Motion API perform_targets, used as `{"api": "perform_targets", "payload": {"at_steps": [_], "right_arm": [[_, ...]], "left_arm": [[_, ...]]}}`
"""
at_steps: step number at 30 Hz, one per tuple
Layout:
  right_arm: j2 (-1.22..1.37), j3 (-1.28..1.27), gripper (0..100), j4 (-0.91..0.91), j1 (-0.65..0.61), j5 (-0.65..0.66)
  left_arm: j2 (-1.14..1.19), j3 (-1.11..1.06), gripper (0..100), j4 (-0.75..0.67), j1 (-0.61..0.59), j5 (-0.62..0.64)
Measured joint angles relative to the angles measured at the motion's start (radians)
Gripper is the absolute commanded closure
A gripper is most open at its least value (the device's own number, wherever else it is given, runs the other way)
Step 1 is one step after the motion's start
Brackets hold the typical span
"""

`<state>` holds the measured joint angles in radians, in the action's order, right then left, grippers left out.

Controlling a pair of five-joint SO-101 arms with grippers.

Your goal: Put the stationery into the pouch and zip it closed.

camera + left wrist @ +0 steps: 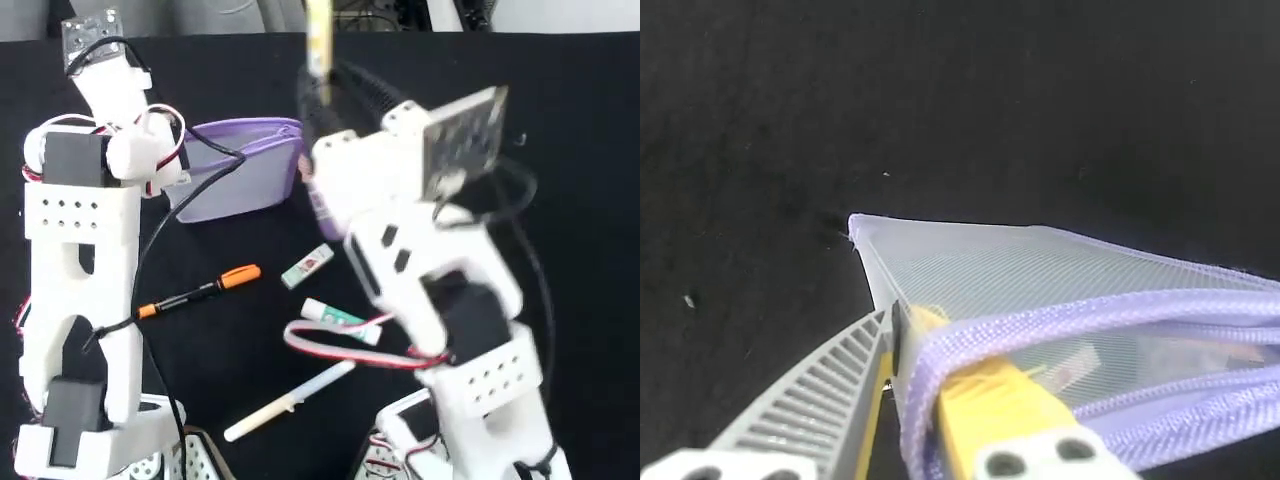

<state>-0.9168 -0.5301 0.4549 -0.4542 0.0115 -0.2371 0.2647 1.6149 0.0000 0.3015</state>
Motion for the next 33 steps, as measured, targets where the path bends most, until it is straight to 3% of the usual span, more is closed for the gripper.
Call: {"api": "perform_targets", "payload": {"at_steps": [8, 19, 33], "right_arm": [[-0.035, -0.236, 98.8, -0.313, -0.103, -0.002], [-0.035, -0.485, 98.8, -0.706, -0.109, -0.005], [0.051, -0.508, 98.8, -0.872, -0.11, -0.005]], "left_arm": [[-0.017, -0.012, 97, -0.002, 0.003, 0.044], [-0.038, -0.037, 97, -0.014, 0.003, 0.046], [-0.054, -0.071, 97, -0.025, 0.008, 0.046]]}}
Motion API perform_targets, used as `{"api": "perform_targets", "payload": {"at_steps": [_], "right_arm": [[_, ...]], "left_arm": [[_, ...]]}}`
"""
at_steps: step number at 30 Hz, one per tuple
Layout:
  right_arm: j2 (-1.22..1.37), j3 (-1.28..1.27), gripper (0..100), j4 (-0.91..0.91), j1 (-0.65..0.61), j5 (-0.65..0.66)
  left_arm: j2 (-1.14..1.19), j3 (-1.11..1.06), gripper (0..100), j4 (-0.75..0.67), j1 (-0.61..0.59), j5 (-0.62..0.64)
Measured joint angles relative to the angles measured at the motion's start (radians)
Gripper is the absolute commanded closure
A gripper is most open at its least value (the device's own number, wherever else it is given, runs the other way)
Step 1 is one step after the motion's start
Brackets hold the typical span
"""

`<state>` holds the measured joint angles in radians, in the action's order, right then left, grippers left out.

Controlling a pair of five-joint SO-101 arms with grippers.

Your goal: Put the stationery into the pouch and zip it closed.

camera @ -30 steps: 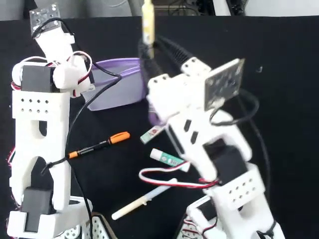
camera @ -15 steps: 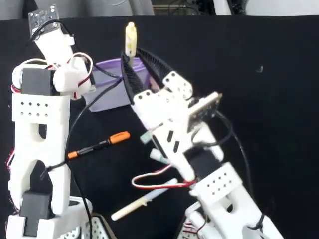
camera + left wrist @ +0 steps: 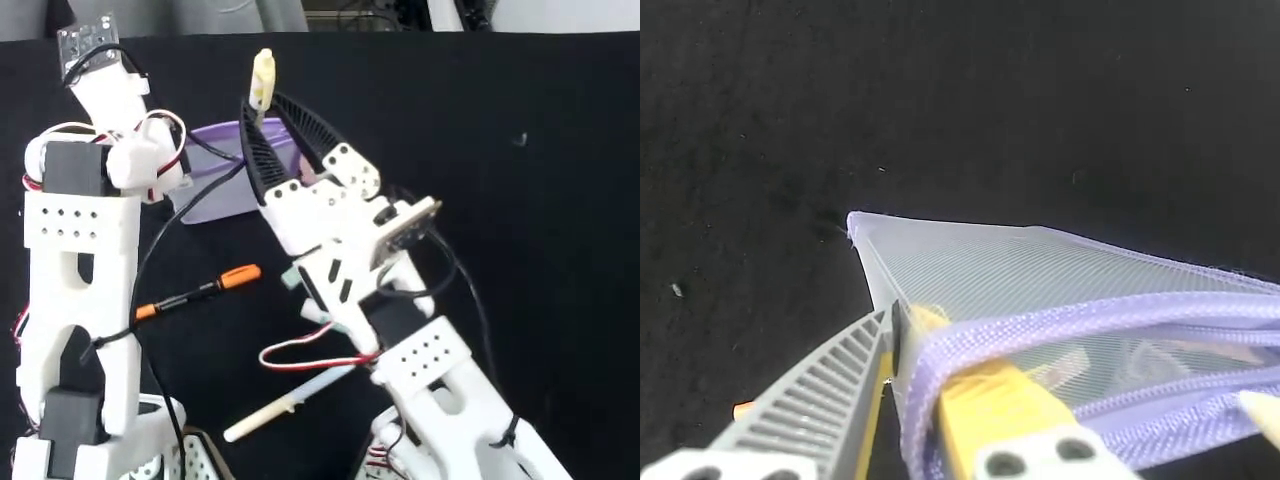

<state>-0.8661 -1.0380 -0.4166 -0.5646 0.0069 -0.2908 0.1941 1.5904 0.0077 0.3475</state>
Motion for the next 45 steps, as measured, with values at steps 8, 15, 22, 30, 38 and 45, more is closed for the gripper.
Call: {"api": "perform_targets", "payload": {"at_steps": [8, 15, 22, 30, 38, 45], "right_arm": [[0.124, 0.0, 98.7, -0.014, 0.0, -0.002], [0.242, -0.012, 86.5, -0.014, -0.002, -0.002], [0.242, -0.021, 69.8, -0.015, -0.025, 0.0], [0.241, -0.023, 72.7, -0.015, -0.025, -0.002], [0.203, 0.144, 72.7, 0.262, -0.028, -0.002], [0.203, 0.439, 72.7, 0.678, -0.04, 0.0]], "left_arm": [[0.0, 0.0, 97, -0.002, 0.0, 0.0], [0.0, 0.0, 97, -0.002, -0.015, 0.0], [0.0, 0.0, 97, -0.006, -0.041, 0.0], [0.002, 0.0, 97, -0.012, -0.041, 0.0], [-0.008, -0.025, 97, -0.025, -0.048, 0.0], [-0.012, -0.043, 97, -0.031, -0.054, 0.003]]}}
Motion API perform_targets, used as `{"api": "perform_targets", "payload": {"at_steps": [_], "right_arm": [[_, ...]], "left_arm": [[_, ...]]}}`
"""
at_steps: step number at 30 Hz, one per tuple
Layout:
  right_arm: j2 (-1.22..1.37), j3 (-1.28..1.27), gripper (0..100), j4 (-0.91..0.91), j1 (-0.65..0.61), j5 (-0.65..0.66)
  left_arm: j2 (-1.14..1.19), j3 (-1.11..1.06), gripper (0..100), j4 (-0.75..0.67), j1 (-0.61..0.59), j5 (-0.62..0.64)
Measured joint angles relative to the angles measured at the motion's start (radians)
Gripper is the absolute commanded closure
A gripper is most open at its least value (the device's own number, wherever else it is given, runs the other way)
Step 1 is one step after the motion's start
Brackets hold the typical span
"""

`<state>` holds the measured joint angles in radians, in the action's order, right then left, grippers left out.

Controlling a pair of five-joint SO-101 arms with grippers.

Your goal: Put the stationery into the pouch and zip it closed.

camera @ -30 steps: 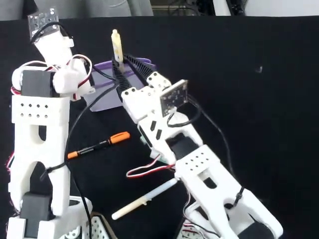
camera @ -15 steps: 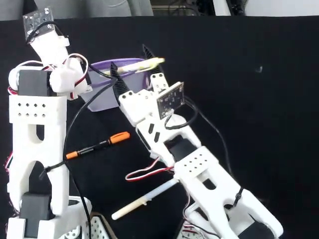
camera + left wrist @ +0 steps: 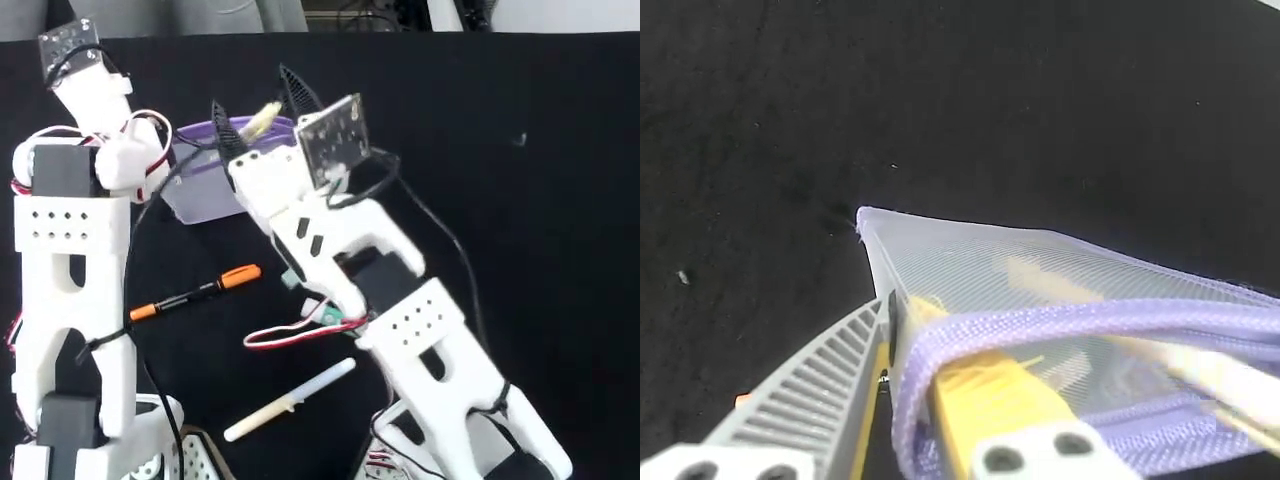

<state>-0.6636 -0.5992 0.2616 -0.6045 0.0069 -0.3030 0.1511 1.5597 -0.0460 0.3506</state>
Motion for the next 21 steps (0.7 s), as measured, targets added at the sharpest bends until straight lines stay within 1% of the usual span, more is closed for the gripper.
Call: {"api": "perform_targets", "payload": {"at_steps": [3, 7, 13, 17, 21], "right_arm": [[0.0, 0.075, 72.7, 0.101, -0.002, 0.0], [0.0, 0.137, 72.7, 0.178, -0.018, 0.0], [0.0, 0.186, 72.7, 0.224, -0.035, -0.002], [0.0, 0.189, 72.7, 0.245, 0.011, -0.002], [0.0, 0.21, 72.7, 0.327, 0.018, 0.002]], "left_arm": [[-0.002, -0.006, 97, -0.002, 0.0, -0.002], [-0.002, -0.006, 97, -0.002, -0.014, -0.003], [-0.002, -0.023, 97, -0.009, -0.11, -0.003], [-0.002, -0.046, 97, -0.044, -0.181, -0.014], [-0.002, -0.072, 97, -0.072, -0.252, -0.018]]}}
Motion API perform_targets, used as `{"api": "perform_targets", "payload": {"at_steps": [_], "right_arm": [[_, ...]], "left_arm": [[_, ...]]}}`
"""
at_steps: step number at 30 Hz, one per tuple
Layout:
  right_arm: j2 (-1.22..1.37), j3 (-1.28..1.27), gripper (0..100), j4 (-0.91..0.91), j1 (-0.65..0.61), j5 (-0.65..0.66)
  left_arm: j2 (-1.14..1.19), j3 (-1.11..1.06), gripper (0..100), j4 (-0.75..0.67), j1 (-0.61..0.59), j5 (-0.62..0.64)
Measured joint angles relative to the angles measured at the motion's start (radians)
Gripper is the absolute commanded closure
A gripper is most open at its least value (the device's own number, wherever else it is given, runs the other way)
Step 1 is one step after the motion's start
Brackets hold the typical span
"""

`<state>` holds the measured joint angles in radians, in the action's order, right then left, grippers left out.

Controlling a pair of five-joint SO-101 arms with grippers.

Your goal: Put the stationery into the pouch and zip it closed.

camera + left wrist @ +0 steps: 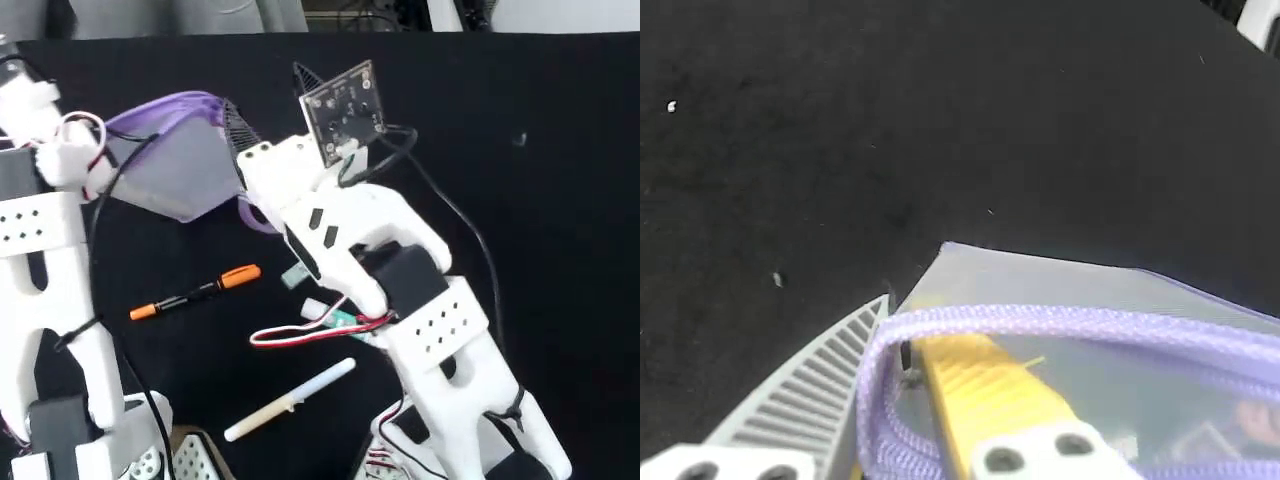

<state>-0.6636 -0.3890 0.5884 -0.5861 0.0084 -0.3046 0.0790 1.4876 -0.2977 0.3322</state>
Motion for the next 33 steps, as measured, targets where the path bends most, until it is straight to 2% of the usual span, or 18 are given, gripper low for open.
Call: {"api": "perform_targets", "payload": {"at_steps": [5, 10, 13, 18, 23, 28, 33], "right_arm": [[0.0, 0.026, 72.7, 0.115, -0.018, 0.147], [0.0, 0.046, 72.7, 0.249, -0.095, 0.466], [0.0, 0.046, 72.7, 0.318, -0.137, 0.588], [0.038, 0.048, 72.7, 0.408, -0.221, 0.638], [0.215, 0.043, 72.7, 0.482, -0.252, 0.713], [0.385, -0.003, 72.7, 0.477, -0.27, 0.799], [0.528, -0.014, 72.7, 0.433, -0.327, 0.825]], "left_arm": [[0.003, -0.011, 97, -0.028, -0.086, 0.005], [0.02, -0.012, 97, -0.049, -0.181, -0.034], [0.02, -0.012, 97, -0.071, -0.25, -0.041], [0.021, -0.014, 97, -0.107, -0.359, -0.063], [0.023, 0.003, 97, -0.11, -0.423, -0.087], [0.023, 0.003, 97, -0.114, -0.443, -0.089], [0.023, 0.003, 97, -0.114, -0.443, -0.092]]}}
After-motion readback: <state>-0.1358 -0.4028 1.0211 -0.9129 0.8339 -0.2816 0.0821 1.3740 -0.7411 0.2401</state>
